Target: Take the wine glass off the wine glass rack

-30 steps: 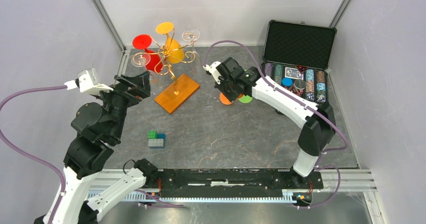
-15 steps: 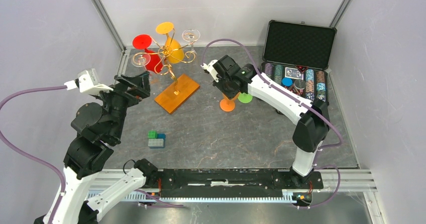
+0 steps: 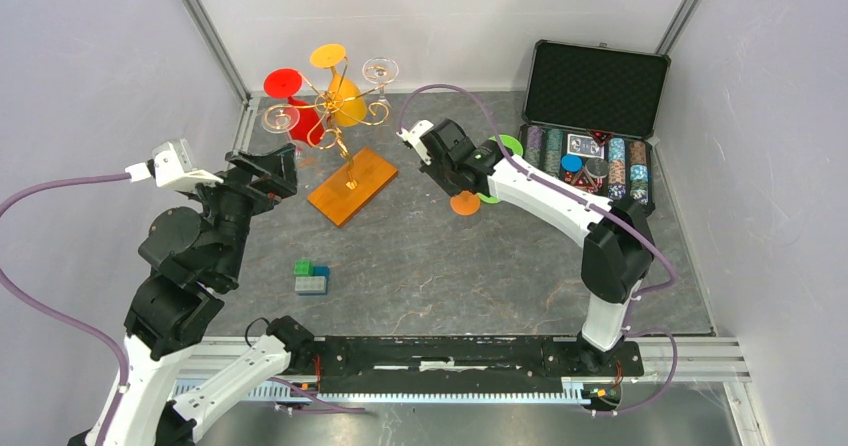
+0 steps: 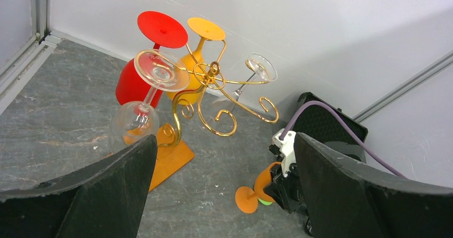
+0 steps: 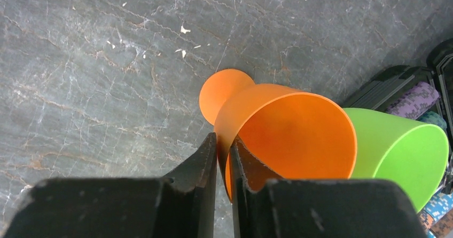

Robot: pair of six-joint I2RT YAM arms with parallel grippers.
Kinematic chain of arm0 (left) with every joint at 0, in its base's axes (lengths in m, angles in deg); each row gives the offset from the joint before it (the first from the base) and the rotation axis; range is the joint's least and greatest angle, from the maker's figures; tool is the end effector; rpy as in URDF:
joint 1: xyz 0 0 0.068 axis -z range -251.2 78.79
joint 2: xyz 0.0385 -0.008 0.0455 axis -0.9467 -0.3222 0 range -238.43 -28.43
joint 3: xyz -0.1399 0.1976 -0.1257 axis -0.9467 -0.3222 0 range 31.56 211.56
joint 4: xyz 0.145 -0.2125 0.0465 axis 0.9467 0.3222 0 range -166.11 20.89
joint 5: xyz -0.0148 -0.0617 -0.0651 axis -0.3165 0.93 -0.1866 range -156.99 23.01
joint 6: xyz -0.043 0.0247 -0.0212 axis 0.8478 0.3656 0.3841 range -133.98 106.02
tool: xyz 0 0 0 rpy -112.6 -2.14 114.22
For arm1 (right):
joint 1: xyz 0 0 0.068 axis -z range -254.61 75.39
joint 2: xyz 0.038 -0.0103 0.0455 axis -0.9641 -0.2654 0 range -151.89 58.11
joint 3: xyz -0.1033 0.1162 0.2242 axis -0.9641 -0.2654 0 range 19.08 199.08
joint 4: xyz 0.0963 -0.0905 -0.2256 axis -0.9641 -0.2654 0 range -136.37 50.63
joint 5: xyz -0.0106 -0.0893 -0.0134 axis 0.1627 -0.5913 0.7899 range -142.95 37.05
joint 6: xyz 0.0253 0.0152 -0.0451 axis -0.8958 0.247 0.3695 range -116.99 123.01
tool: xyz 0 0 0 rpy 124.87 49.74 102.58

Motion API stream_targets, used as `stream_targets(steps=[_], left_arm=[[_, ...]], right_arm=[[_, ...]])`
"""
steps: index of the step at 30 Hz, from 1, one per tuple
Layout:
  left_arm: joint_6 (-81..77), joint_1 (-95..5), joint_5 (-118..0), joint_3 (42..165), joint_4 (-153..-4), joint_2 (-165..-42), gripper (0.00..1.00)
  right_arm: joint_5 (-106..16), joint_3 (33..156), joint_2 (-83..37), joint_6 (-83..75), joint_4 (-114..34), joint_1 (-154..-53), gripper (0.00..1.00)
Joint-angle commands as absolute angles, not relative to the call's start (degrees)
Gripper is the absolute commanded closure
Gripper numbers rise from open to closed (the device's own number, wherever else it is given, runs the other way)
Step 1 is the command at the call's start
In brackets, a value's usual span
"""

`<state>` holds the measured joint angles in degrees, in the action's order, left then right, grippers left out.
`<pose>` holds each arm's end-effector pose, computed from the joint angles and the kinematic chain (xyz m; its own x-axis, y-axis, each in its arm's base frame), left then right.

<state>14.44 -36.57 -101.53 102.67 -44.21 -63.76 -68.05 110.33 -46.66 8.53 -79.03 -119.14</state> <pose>0.0701 -0.0240 0.4650 0.0477 -0.5093 -0.8592 0.0289 0.8606 -0.5085 0.2948 0.2772 0.2831 -0.5136 -0.6356 -0.5764 -0.6180 0.7400 -0.2653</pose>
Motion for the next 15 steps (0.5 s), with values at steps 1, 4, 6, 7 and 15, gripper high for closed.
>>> stream_targets(steps=[1,4,6,7,15], left_arm=[[12.0,-36.37,-103.37,103.2,-44.14,-63.71,0.0],[12.0,-36.35,-103.42,103.19,-44.12,-63.69,0.0],[12.03,-36.36,-103.51,103.19,-44.07,-63.65,0.0],[11.93,-36.32,-103.6,103.19,-44.03,-63.53,0.0],[11.61,-36.32,-104.14,103.72,-43.68,-63.04,0.0]], right_arm=[[-69.02,107.7,-44.3,9.34,-71.98,-119.28,0.83],[-68.89,107.01,-44.19,9.26,-69.84,-119.45,0.83],[-68.65,107.1,-44.51,9.1,-69.17,-119.44,0.83],[-68.66,107.11,-44.71,8.99,-68.88,-119.44,0.83],[-65.54,107.49,-45.42,7.86,-67.13,-119.44,0.83]])
